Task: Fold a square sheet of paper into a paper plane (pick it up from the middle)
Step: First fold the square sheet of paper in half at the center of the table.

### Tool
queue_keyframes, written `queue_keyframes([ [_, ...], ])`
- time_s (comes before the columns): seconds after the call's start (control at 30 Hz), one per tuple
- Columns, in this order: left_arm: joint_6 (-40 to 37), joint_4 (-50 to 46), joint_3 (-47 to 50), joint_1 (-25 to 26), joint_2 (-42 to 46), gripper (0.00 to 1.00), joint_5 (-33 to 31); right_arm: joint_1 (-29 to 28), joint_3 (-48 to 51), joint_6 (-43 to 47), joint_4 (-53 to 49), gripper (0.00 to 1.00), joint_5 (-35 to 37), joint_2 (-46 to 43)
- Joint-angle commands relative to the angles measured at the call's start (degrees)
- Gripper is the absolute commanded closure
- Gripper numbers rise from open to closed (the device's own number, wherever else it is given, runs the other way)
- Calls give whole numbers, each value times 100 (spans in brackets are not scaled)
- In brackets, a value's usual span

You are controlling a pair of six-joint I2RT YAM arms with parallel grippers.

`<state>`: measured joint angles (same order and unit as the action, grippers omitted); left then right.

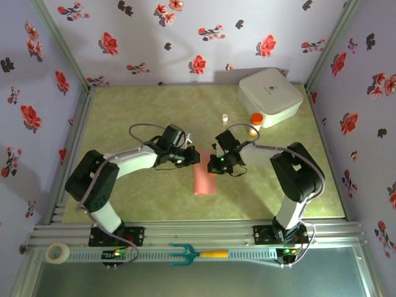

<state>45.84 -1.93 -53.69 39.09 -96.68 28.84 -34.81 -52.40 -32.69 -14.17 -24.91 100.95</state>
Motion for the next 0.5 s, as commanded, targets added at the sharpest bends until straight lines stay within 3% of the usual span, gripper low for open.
queue_keyframes([
  [0.0, 50, 237, 18, -24, -224, 91, 299, 53, 37, 254, -473, 100, 265, 230],
  [0.47, -35, 520, 221, -198, -652, 95, 403, 55, 63, 125, -488, 100, 391, 238],
])
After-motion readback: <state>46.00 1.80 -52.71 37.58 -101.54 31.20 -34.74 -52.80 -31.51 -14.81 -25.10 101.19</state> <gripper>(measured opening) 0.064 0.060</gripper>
